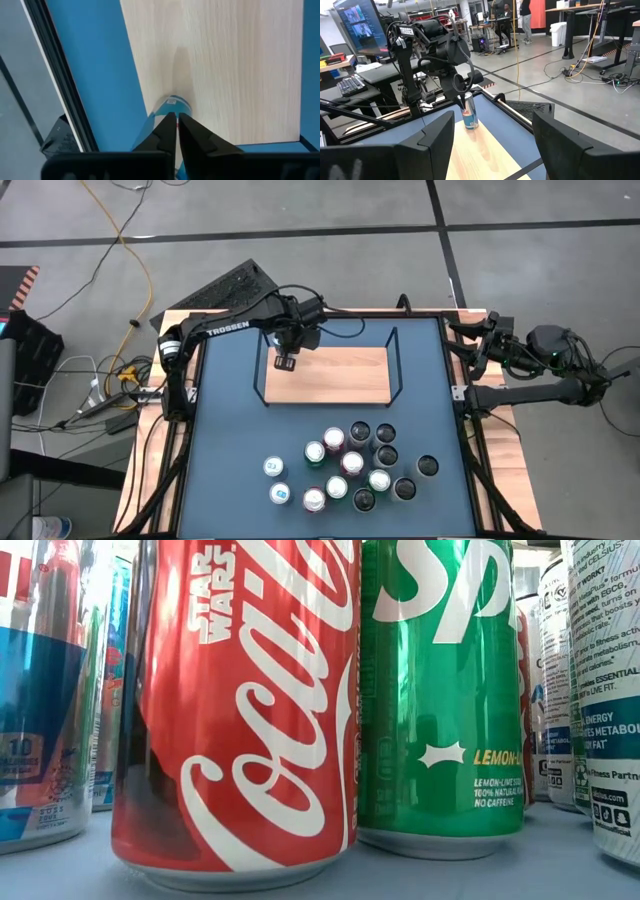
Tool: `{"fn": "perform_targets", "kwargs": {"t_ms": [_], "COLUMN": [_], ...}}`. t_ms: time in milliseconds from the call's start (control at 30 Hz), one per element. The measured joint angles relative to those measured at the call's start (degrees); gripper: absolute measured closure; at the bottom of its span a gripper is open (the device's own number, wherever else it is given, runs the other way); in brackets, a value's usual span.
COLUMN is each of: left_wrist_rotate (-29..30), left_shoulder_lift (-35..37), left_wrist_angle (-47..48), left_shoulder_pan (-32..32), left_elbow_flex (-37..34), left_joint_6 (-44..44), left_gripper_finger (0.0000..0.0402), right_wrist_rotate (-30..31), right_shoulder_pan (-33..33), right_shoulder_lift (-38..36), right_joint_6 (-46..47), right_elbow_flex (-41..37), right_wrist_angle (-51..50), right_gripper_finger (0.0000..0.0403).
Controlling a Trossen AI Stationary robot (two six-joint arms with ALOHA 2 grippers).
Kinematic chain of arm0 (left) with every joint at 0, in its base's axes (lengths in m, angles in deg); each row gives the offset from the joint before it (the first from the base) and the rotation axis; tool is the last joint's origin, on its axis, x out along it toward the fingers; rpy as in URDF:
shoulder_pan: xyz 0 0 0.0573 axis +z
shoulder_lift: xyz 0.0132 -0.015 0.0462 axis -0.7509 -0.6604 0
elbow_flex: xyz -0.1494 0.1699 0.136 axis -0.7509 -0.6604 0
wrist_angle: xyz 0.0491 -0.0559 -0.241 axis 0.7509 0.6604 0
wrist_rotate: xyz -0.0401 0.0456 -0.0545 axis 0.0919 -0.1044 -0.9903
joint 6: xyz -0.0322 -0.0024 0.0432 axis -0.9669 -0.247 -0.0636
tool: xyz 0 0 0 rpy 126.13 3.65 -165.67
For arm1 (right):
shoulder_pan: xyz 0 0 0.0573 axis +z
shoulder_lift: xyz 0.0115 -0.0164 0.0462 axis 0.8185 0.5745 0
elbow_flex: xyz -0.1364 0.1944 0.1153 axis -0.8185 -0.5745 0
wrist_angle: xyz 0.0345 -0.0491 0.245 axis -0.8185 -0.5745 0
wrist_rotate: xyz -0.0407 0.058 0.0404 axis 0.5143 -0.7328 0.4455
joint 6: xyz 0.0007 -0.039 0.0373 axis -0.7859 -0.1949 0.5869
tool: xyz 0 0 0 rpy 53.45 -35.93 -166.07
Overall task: Place canned beverage on shelf
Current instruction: Put the top blue soda can on the shelf
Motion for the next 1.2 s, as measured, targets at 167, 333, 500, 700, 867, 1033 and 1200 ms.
{"fn": "perform_targets", "kwargs": {"t_ms": [167,333,500,700,867,1033,1200], "left_wrist_rotate": [1.6,2.3,2.4,2.6,3.7,4.4,4.6], "left_shoulder_lift": [0.0,0.0,0.0,0.0,0.0,0.0,0.0], "left_wrist_angle": [0.4,1.4,1.4,1.9,2.6,2.7,3.4], "left_shoulder_pan": [0.9,1.3,1.3,1.3,1.3,1.3,1.3], "left_elbow_flex": [0.0,0.0,0.0,0.0,0.0,0.0,0.0], "left_joint_6": [-0.1,-0.5,-0.8,-1.4,-1.3,-1.6,-2.0], "left_gripper_finger": [0.0401,0.0401,0.0401,0.0401,0.0401,0.0401,0.0401], "right_wrist_rotate": [0.0,0.0,0.0,0.1,0.1,0.1,0.1], "right_shoulder_pan": [0.0,0.0,0.0,0.0,0.0,0.0,0.0], "right_shoulder_lift": [0.0,0.0,0.0,0.0,0.0,0.0,0.0], "right_joint_6": [0.0,0.0,0.0,0.0,0.0,0.0,0.0], "right_elbow_flex": [0.0,0.0,0.0,0.0,0.0,0.0,0.0], "right_wrist_angle": [0.0,0.0,-0.1,-1.0,-1.1,-1.1,-1.1], "right_gripper_finger": [0.0142,0.0142,0.0142,0.0142,0.0142,0.0142,0.0142]}}
